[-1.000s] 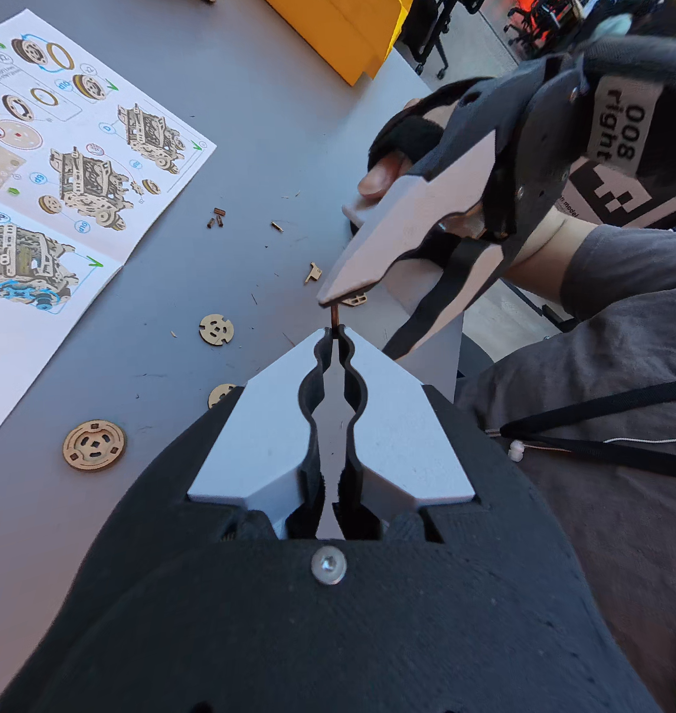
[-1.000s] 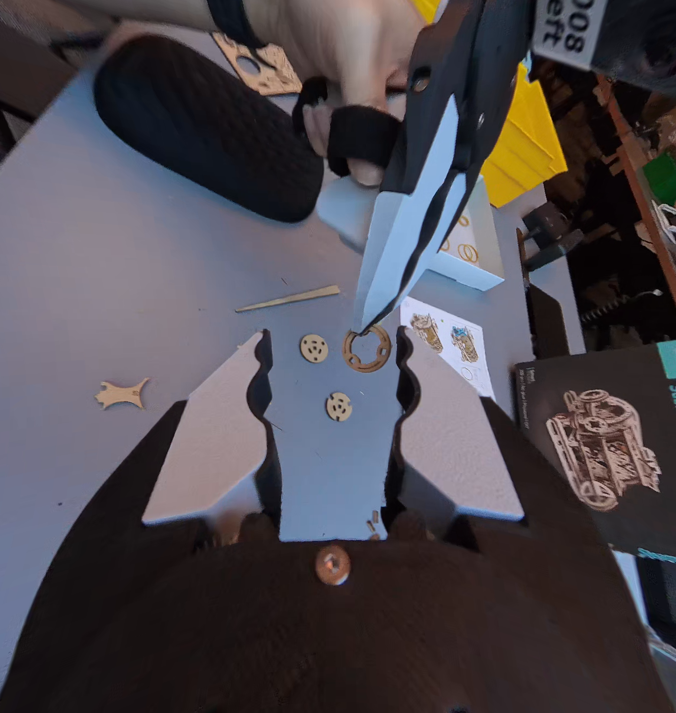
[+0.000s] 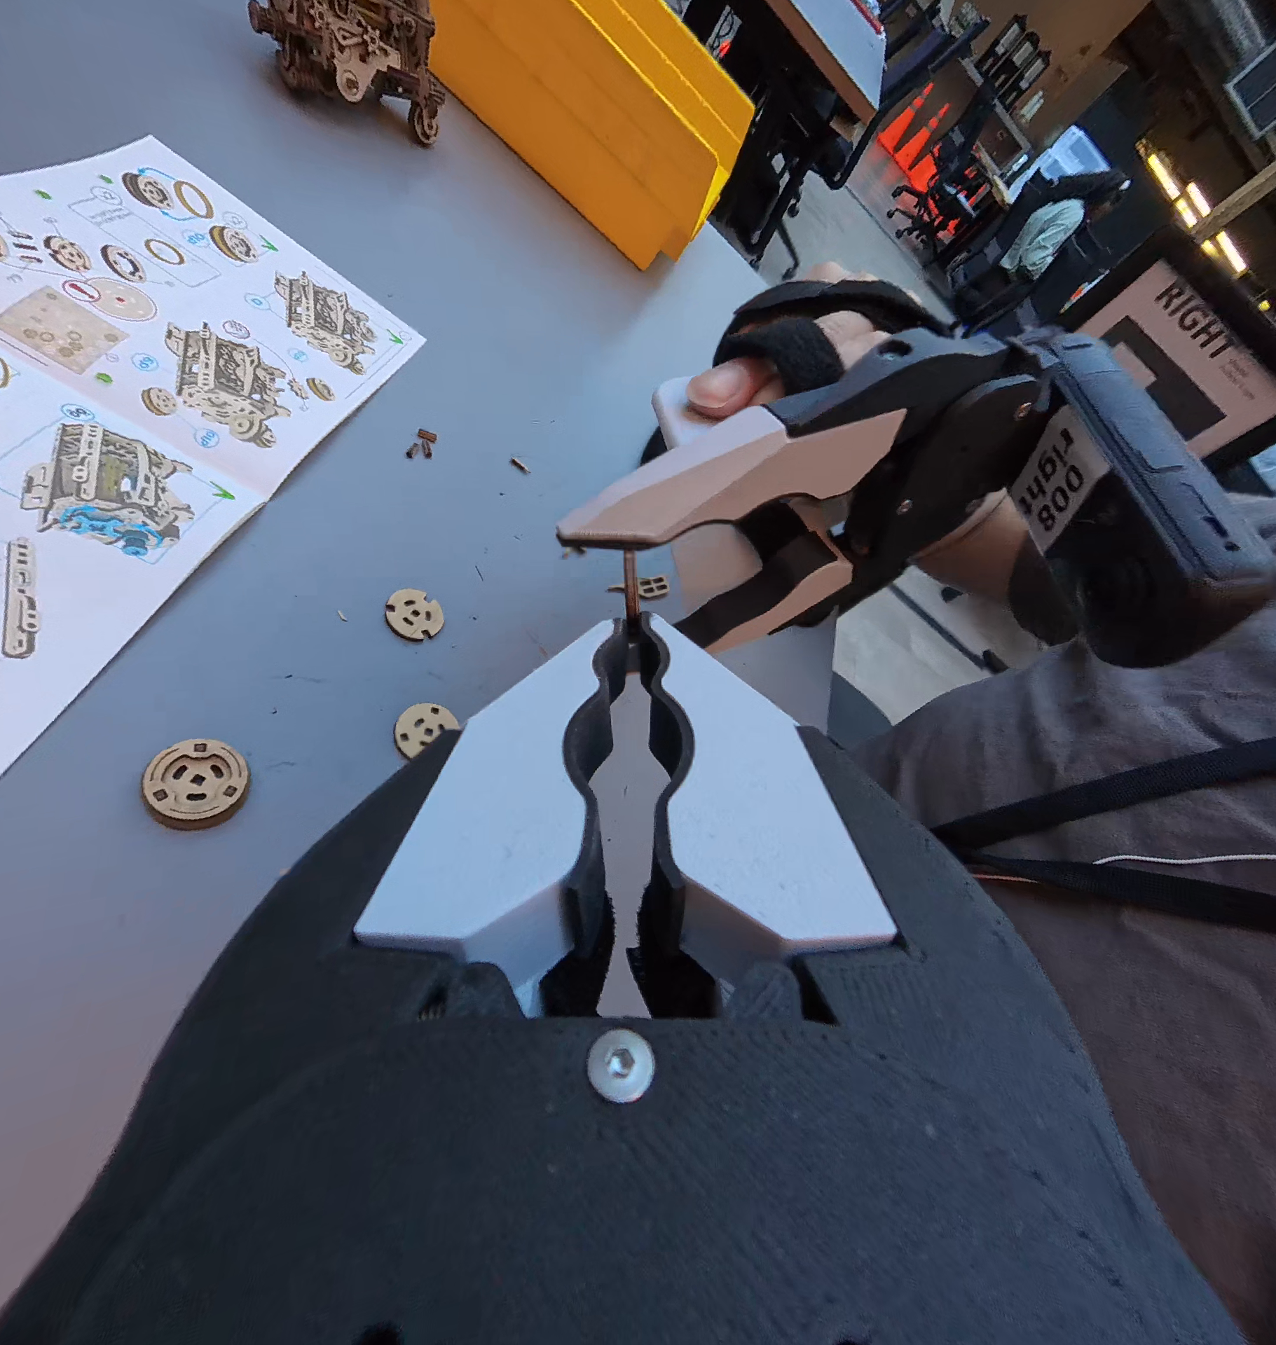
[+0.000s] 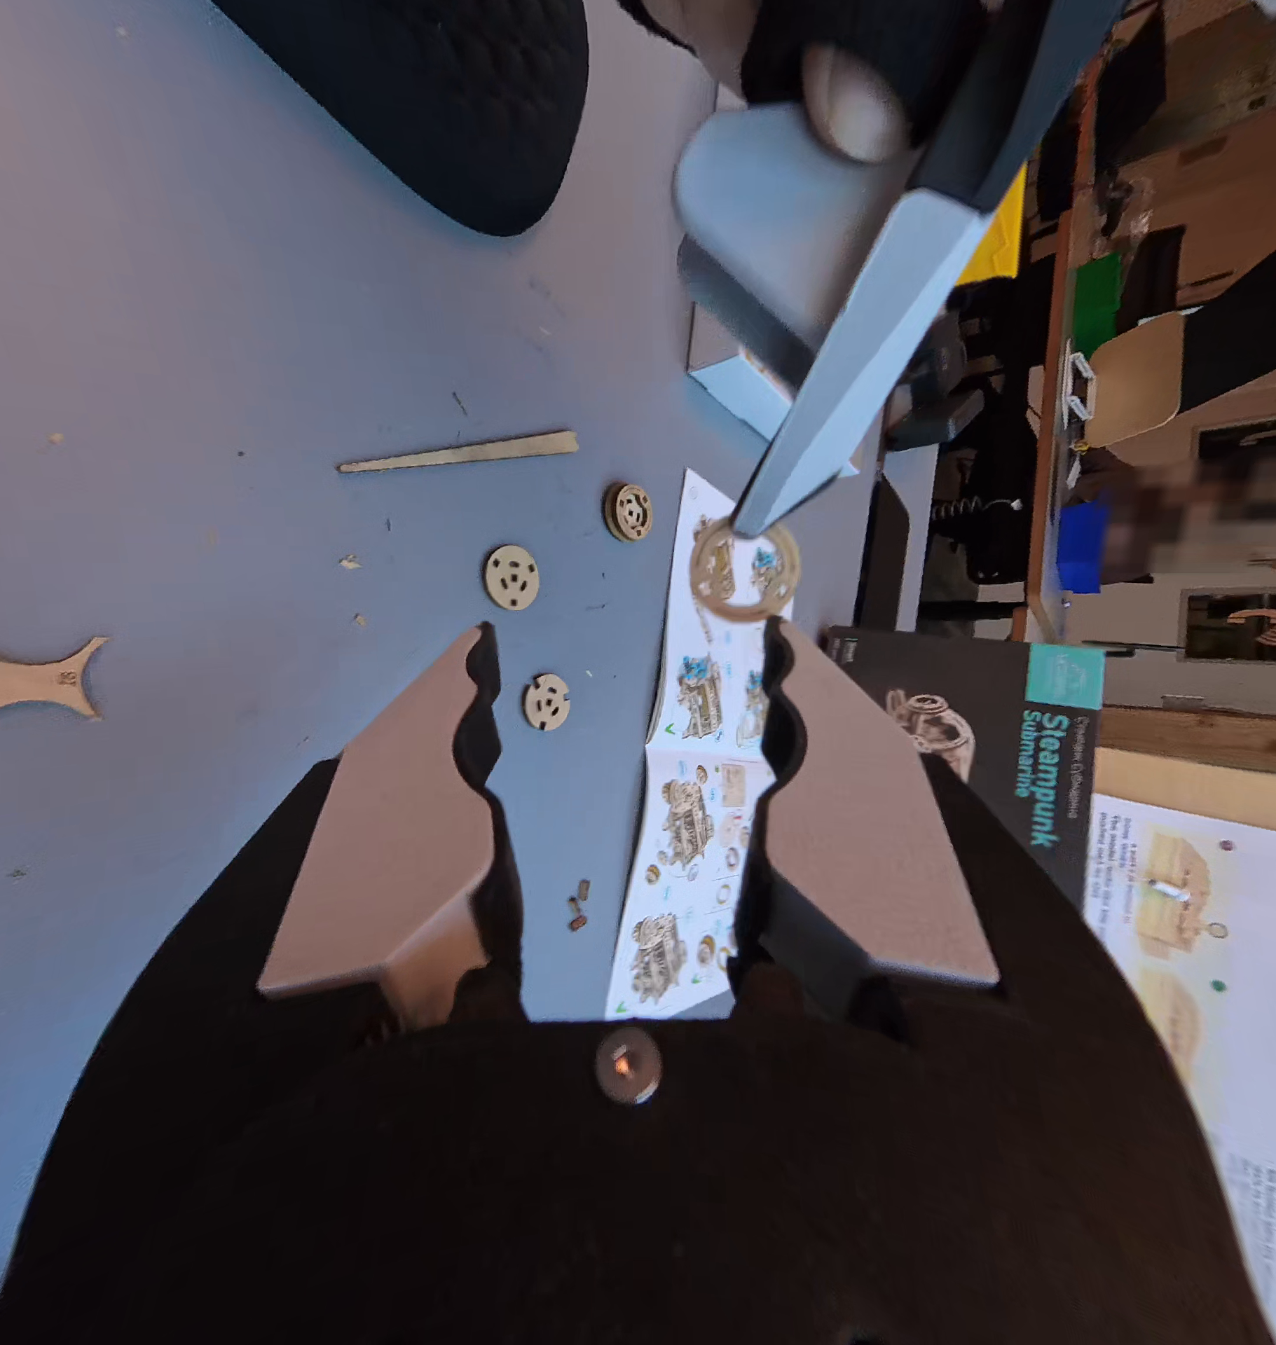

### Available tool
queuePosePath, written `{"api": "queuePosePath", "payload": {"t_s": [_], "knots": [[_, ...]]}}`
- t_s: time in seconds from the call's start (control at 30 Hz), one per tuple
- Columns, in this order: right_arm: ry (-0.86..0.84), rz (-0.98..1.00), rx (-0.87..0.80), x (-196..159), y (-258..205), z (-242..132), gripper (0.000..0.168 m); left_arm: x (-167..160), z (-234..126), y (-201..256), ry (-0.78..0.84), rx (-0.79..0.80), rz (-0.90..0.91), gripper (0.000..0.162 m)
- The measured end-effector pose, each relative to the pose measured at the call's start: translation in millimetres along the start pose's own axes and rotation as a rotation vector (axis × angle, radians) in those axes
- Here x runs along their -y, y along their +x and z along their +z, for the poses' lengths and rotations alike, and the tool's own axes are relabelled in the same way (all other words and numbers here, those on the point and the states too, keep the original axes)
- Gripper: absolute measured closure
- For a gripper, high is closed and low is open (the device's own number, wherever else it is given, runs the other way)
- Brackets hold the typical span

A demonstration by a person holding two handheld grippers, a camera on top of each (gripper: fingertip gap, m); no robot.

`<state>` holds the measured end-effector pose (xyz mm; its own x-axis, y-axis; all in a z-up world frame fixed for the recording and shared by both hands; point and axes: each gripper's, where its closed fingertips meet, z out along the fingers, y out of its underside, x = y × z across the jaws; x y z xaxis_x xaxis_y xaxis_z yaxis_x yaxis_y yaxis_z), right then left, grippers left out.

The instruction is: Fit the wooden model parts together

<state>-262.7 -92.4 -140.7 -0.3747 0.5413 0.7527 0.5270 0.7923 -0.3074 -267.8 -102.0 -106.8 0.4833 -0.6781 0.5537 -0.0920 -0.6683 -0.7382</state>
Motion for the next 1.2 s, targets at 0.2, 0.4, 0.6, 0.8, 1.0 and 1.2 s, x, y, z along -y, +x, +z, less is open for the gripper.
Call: {"api": "queuePosePath", "payload": {"t_s": [0.2, 0.4, 0.6, 0.8, 1.0, 1.2], "knots": [[0.25, 0.363, -0.019, 15, 14, -10, 0.113, 2, -2, 3, 0.088, -0.149, -0.142, 0.162], [0.37, 0.515, -0.07, 15, 33, -15, 0.144, 5, 5, -3, 0.148, -0.205, -0.251, 0.162], [0.313, 0.486, -0.075, 9, 29, -11, 0.135, 6, 12, -6, 0.191, -0.255, -0.314, 0.162], [0.189, 0.498, -0.061, -34, 21, -7, 0.144, 8, 7, -28, 0.217, -0.118, -0.255, 0.131], [0.174, 0.816, 0.31, -75, -34, 13, 0.144, 9, -35, -66, 0.243, 0.156, -0.129, 0.131], [0.078, 0.781, 0.382, -86, -54, 26, 0.143, -2, -31, -84, 0.226, 0.22, -0.093, 0.126]]}}
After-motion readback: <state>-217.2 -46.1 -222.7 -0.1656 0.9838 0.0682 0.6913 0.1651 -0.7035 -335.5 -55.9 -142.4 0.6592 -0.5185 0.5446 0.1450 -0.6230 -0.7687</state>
